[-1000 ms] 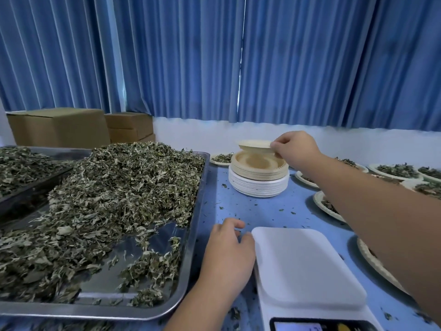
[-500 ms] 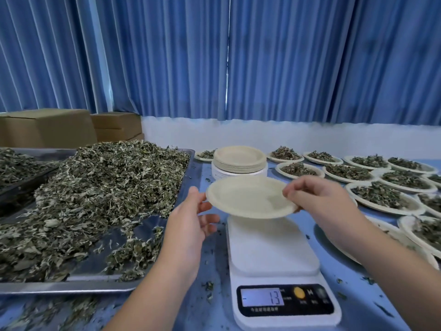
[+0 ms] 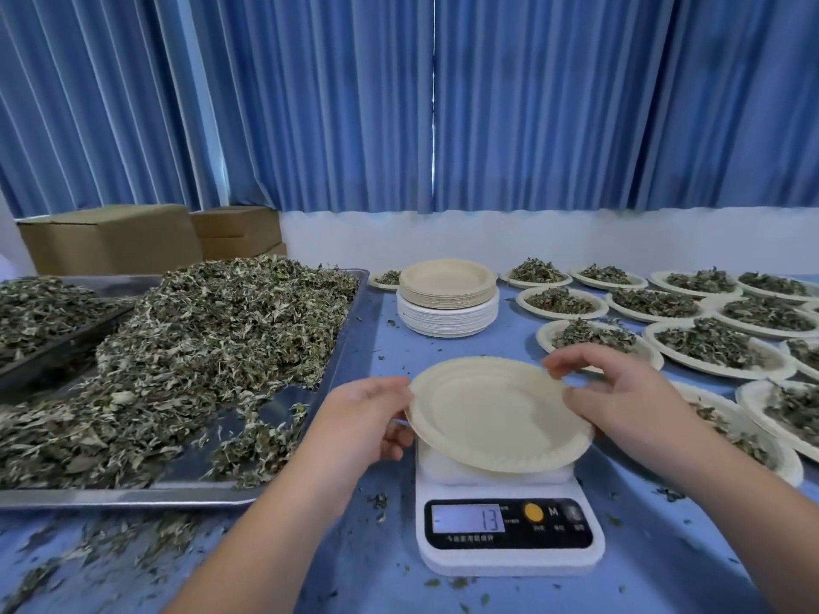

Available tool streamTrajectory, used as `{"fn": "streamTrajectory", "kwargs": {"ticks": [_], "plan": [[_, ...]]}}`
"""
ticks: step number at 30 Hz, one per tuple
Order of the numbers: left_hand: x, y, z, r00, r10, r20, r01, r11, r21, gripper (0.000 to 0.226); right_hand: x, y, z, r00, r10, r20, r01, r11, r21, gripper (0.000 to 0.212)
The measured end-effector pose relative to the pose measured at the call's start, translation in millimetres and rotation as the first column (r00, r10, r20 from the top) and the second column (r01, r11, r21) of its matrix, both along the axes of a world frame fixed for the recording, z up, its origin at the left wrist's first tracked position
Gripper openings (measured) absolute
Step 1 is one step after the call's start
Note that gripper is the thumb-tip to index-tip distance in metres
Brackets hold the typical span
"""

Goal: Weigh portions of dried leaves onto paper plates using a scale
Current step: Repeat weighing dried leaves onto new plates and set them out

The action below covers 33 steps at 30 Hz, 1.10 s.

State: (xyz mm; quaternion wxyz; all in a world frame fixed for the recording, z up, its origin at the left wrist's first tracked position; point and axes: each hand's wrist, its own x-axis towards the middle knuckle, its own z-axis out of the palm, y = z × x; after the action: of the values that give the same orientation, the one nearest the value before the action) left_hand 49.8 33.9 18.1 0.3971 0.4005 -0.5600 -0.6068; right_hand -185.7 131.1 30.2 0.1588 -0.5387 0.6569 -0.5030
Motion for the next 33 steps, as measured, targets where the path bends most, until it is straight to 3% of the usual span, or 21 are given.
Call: {"fn": "streamTrajectory", "kwargs": {"ticks": [4, 9, 14, 15, 17, 20, 24, 29, 33], "plan": [[-1, 2, -5, 0.931, 0.135, 0.338, -0.023, 0.949, -0.315, 0.019, -5, -3, -2, 0.985, -0.056, -0.163, 0.064, 0.997, 0.044, 0.03], [0, 3, -4, 0.908, 0.246, 0.339, -0.064, 0.881, -0.468, 0.023, -10, -3, -2, 0.958, -0.107, -0.266, 0.131, 0.989, 0.072, 0.019], [22, -5, 11, 0.759, 0.537, 0.369, -0.154, 0.698, -0.699, 0.015, -7, -5, -4, 0.948, -0.1, -0.302, 0.135, 0.986, 0.099, 0.01], [29, -7, 13, 0.703, 0.59, 0.396, -0.171, 0.682, -0.711, 0.016, -7, -5, -4, 0.949, -0.094, -0.302, 0.13, 0.986, 0.103, 0.009], [42, -13, 16, 0.559, 0.625, 0.545, -0.184, 0.734, -0.653, 0.027, -5, -5, -3, 0.952, -0.088, -0.294, 0.125, 0.986, 0.108, 0.008], [55, -20, 16, 0.401, 0.505, 0.765, -0.182, 0.862, -0.474, 0.049, -5, -4, -2, 0.962, -0.094, -0.256, 0.125, 0.986, 0.108, 0.008], [56, -20, 15, 0.413, 0.52, 0.747, -0.193, 0.852, -0.487, 0.051, -7, -4, -1, 0.973, -0.141, -0.182, 0.158, 0.984, 0.08, 0.006], [59, -21, 14, 0.275, 0.495, 0.824, -0.18, 0.869, -0.462, 0.057, -13, -5, -2, 0.974, -0.17, -0.149, 0.182, 0.981, 0.07, 0.009], [62, -28, 9, 0.286, 0.426, 0.859, -0.133, 0.905, -0.404, 0.064, -16, -5, -3, 0.976, -0.176, -0.129, 0.186, 0.98, 0.067, 0.01]]}}
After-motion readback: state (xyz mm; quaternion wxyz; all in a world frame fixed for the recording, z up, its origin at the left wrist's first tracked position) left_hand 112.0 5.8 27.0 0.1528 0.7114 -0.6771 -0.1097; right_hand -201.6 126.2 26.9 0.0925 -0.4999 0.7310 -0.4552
